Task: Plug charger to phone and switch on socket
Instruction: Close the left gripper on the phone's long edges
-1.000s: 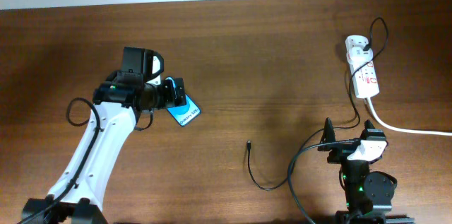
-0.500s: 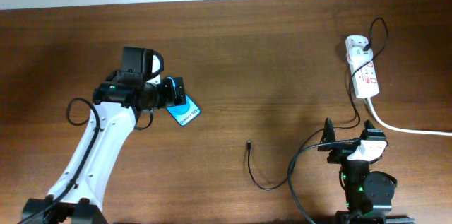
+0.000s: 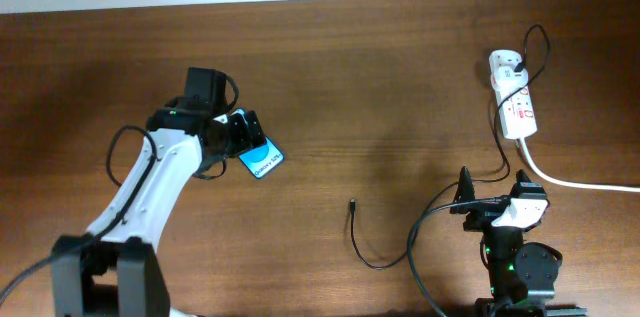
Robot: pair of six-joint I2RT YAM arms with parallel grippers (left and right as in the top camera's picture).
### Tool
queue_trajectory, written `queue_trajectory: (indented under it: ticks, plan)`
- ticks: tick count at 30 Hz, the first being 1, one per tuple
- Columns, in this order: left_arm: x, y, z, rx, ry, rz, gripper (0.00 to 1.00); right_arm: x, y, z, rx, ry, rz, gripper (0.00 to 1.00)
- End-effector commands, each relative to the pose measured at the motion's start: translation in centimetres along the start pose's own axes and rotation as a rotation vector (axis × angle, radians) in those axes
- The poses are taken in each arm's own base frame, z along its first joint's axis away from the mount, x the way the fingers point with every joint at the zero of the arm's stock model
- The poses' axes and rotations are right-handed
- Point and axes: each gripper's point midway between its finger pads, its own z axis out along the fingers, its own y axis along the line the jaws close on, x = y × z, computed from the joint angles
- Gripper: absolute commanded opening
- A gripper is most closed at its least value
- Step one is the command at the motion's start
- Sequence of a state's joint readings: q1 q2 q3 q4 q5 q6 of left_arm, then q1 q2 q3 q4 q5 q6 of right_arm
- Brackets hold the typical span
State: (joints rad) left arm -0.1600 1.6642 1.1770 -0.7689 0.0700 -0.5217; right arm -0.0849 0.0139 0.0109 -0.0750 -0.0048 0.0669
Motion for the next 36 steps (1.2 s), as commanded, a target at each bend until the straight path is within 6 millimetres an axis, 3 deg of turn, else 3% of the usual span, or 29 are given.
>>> queue_trajectory:
  ticks: [1, 8, 13, 21, 29, 36]
  plan:
    - [-1.1, -0.3, 0.8, -0.020, 0.005, -0.145, 0.99, 0.2, 0.3, 0.0, -0.015, 0.003, -0.008, 0.98]
    - [-3.0, -0.6, 2.1, -0.106, 0.058, -0.230, 0.99, 0.2, 0.3, 0.0, -0.015, 0.003, -0.008, 0.98]
    - [-1.6, -0.7, 3.0, -0.111, 0.145, -0.236, 0.99, 0.2, 0.3, 0.0, -0.015, 0.003, -0.008, 0.98]
    - [-1.8, -1.3, 3.1, -0.080, 0.143, -0.236, 0.99, 0.2, 0.3, 0.0, -0.015, 0.003, -0.008, 0.98]
    - [-0.5, -1.7, 3.2, -0.095, 0.178, -0.215, 0.99, 0.2, 0.3, 0.0, -0.015, 0.003, -0.008, 0.98]
    - [1.3, -1.2, 5.7, -0.131, 0.269, -0.219, 0.99, 0.2, 0.3, 0.0, -0.015, 0.003, -0.008, 0.98]
